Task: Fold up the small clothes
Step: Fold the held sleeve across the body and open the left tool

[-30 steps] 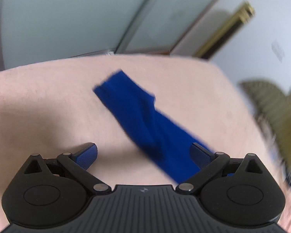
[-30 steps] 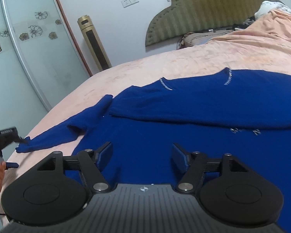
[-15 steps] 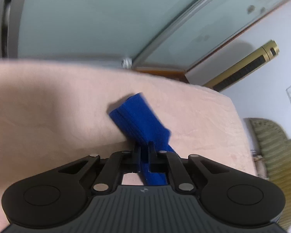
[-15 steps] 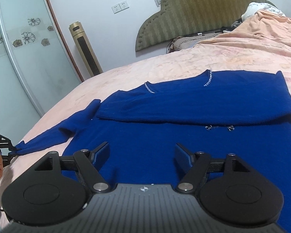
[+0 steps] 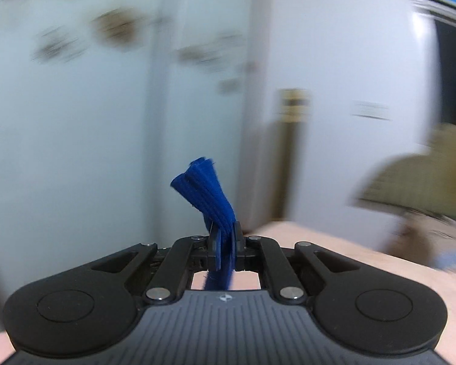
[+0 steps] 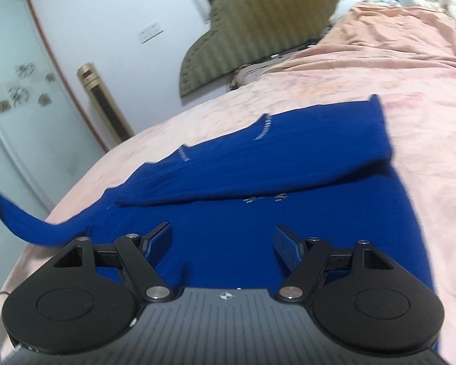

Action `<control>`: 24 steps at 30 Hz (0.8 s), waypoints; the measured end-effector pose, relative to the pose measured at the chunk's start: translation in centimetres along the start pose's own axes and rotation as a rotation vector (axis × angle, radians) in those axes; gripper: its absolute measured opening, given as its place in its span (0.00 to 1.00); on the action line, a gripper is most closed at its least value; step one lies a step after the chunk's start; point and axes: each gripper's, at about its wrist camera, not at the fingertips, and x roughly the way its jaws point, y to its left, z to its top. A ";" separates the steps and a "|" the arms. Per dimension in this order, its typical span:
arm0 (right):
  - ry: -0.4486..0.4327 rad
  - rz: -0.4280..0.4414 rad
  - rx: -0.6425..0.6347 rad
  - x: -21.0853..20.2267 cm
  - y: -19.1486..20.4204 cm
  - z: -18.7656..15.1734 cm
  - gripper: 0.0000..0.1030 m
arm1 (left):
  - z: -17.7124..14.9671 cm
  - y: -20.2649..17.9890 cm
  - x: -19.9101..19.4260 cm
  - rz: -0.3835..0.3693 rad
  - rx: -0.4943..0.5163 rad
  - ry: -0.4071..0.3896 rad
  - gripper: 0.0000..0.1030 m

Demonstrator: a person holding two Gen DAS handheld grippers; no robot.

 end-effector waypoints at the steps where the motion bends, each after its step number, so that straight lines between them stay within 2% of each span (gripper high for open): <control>1: -0.007 -0.007 0.007 -0.3 -0.4 0.0 0.75 | -0.2 -2.8 -1.3 -0.078 0.038 -0.008 0.06; 5: -0.041 -0.035 0.033 -1.6 -2.0 0.0 0.75 | -3.0 -12.1 -5.4 -0.351 0.126 0.032 0.06; 7: -0.057 -0.056 0.038 -2.3 -2.6 0.2 0.75 | -5.4 -16.0 -7.3 -0.467 0.156 0.107 0.06; 10: -0.076 -0.089 0.043 -3.4 -3.5 0.4 0.75 | -9.6 -21.3 -9.5 -0.601 0.211 0.226 0.06; 12: -0.089 -0.110 0.049 -4.1 -4.1 0.5 0.75 | -11.9 -23.8 -10.5 -0.674 0.258 0.301 0.06; 14: -0.100 -0.135 0.053 -4.7 -4.7 0.4 0.75 | -14.9 -26.1 -10.7 -0.788 0.316 0.435 0.07; 17: -0.108 -0.171 0.061 -5.5 -5.5 0.3 0.75 | -19.0 -28.9 -10.7 -0.962 0.479 0.698 0.13; 18: -0.111 -0.181 0.064 -5.8 -5.8 0.3 0.75 | -20.0 -29.2 -11.3 -0.998 0.507 0.743 0.13; 19: -0.115 -0.193 0.069 -5.9 -6.1 0.3 0.75 | -20.3 -28.7 -11.8 -1.036 0.524 0.750 0.13; 20: -0.119 -0.200 0.074 -6.0 -6.4 0.3 0.75 | -20.2 -28.0 -12.4 -1.058 0.535 0.722 0.16; 22: -0.126 -0.209 0.078 -6.1 -6.7 0.4 0.75 | -19.4 -26.0 -13.0 -1.068 0.556 0.649 0.41; 23: -0.128 -0.214 0.079 -6.0 -6.9 0.6 0.75 | -19.0 -25.9 -12.6 -1.062 0.546 0.616 0.72; 24: -0.132 -0.218 0.079 -5.8 -7.0 1.0 0.75 | -18.2 -24.9 -12.0 -1.053 0.521 0.574 0.90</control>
